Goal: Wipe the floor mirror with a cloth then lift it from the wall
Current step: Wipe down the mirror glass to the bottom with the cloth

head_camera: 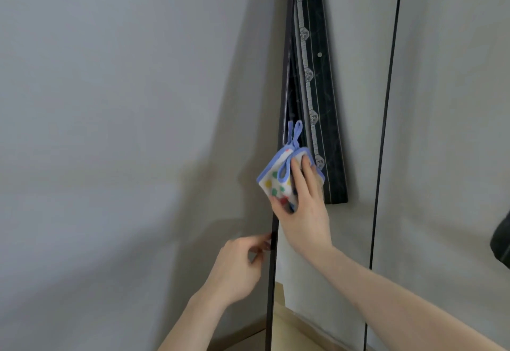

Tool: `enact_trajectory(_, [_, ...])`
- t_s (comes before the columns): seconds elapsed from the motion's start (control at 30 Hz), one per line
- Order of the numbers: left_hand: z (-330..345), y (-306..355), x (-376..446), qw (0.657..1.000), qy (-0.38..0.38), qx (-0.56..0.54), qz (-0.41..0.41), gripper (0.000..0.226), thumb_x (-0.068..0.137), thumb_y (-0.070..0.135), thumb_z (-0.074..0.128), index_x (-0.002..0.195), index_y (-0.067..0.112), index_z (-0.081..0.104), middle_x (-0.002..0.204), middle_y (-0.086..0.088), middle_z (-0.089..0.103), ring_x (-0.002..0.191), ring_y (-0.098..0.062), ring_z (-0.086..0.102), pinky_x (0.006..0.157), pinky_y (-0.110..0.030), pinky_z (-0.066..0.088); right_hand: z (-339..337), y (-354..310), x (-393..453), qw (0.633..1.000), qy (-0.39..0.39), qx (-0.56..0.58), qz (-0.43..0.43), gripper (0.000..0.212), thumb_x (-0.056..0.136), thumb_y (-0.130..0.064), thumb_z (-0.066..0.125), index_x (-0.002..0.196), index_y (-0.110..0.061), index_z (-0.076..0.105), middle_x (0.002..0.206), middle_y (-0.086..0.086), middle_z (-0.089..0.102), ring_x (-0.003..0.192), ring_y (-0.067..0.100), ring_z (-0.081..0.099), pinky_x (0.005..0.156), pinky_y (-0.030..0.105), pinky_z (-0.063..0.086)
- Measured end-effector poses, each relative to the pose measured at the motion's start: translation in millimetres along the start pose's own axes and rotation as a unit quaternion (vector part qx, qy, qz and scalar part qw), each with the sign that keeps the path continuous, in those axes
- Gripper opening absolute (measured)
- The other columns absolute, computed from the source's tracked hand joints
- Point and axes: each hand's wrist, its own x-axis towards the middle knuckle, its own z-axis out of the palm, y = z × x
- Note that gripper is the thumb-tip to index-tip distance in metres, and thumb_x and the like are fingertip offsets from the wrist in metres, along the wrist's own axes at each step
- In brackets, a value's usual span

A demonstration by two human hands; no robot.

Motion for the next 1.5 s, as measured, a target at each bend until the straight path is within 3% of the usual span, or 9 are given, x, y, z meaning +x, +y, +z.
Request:
enact_trajectory(0.1, [0, 0, -2, 1.000, -0.005, -0.013, -0.007, 0.054, 0.098, 0.014, 0.057, 0.120, 0.063, 0.059, 0.101, 0.041, 0.068, 0.106, 0.012, 0.063, 0.096, -0.016, 0.049, 2, 9, -19, 1.000, -0.010, 0.005, 0.001, 0.088, 0.094, -0.036, 0.073, 0.163, -0.036, 0.019, 0.171, -0.018, 0.012, 0.159, 0.007, 0.008, 0.119, 0.043, 0.042])
enact_trajectory(0.3, [-2, 4, -4, 1.000, 0.002, -0.021, 0.022, 0.061, 0.097, 0.008, 0.058, 0.111, 0.068, 0.063, 0.104, 0.044, 0.067, 0.106, 0.015, 0.063, 0.093, -0.007, 0.045, -18, 23, -8, 0.999, -0.045, 0.015, 0.008, 0.081, 0.099, -0.041, 0.063, 0.161, -0.043, 0.012, 0.169, -0.026, 0.004, 0.156, -0.005, 0.000, 0.111, 0.011, 0.024])
enact_trajectory(0.57, [0, 16, -2, 0.998, 0.017, -0.055, 0.031, 0.068, 0.100, 0.013, 0.061, 0.098, 0.081, 0.056, 0.105, 0.041, 0.066, 0.103, 0.008, 0.064, 0.090, -0.011, 0.046, -46, 129, 4, 0.986, -0.030, 0.000, 0.162, 0.074, 0.106, -0.043, 0.047, 0.165, -0.036, 0.004, 0.173, -0.013, 0.007, 0.156, 0.020, 0.027, 0.120, 0.047, 0.040])
enact_trajectory(0.73, [7, 16, 2, 0.995, 0.042, -0.090, 0.013, 0.053, 0.101, 0.016, 0.061, 0.130, 0.060, 0.052, 0.110, 0.041, 0.065, 0.106, 0.008, 0.064, 0.094, -0.015, 0.047, -49, 185, -25, 0.961, -0.076, -0.017, 0.264, 0.075, 0.104, -0.052, 0.043, 0.164, -0.041, -0.002, 0.174, -0.006, 0.007, 0.149, 0.033, 0.038, 0.109, 0.048, 0.050])
enact_trajectory(0.87, [11, 12, 8, 0.994, 0.054, -0.096, 0.001, 0.053, 0.102, 0.017, 0.060, 0.130, 0.062, 0.051, 0.106, 0.034, 0.069, 0.109, 0.007, 0.063, 0.094, -0.014, 0.046, -45, 232, -32, 0.944, -0.065, 0.018, 0.322, 0.081, 0.096, -0.067, 0.041, 0.162, -0.044, 0.000, 0.169, 0.003, 0.025, 0.139, 0.037, 0.050, 0.100, 0.050, 0.056])
enact_trajectory(0.93, [13, 7, 12, 0.994, 0.054, -0.098, -0.005, 0.049, 0.103, 0.019, 0.059, 0.134, 0.057, 0.055, 0.106, 0.028, 0.072, 0.110, 0.005, 0.064, 0.100, -0.017, 0.045, -44, 239, -27, 0.941, -0.056, 0.033, 0.332, 0.077, 0.099, -0.060, 0.044, 0.163, -0.040, 0.006, 0.165, 0.006, 0.033, 0.131, 0.035, 0.057, 0.097, 0.047, 0.057])
enact_trajectory(1.03, [12, 5, 16, 0.993, 0.059, -0.107, -0.004, 0.046, 0.103, 0.015, 0.057, 0.135, 0.048, 0.060, 0.110, 0.029, 0.072, 0.113, 0.004, 0.064, 0.102, -0.014, 0.042, -42, 223, -17, 0.936, -0.027, 0.041, 0.348, 0.071, 0.106, -0.045, 0.045, 0.165, -0.031, 0.008, 0.166, 0.008, 0.033, 0.141, 0.036, 0.047, 0.112, 0.047, 0.044])
enact_trajectory(1.33, [7, 7, 18, 0.991, 0.046, -0.129, -0.007, 0.049, 0.102, 0.003, 0.051, 0.123, 0.042, 0.071, 0.106, 0.030, 0.074, 0.109, 0.005, 0.066, 0.099, -0.015, 0.046, -36, 90, 39, 0.990, 0.008, 0.051, 0.128, 0.075, 0.104, -0.043, 0.049, 0.163, -0.045, 0.002, 0.171, -0.017, 0.008, 0.154, 0.020, 0.028, 0.115, 0.047, 0.046])
enact_trajectory(1.5, [5, 6, 13, 0.992, 0.038, -0.115, -0.024, 0.059, 0.096, -0.004, 0.048, 0.106, 0.049, 0.072, 0.100, 0.033, 0.074, 0.103, 0.009, 0.066, 0.095, -0.010, 0.047, -35, 20, 68, 0.997, -0.002, 0.039, 0.065, 0.076, 0.104, -0.046, 0.051, 0.165, -0.035, 0.007, 0.173, -0.016, 0.001, 0.160, 0.013, 0.003, 0.127, 0.039, 0.024])
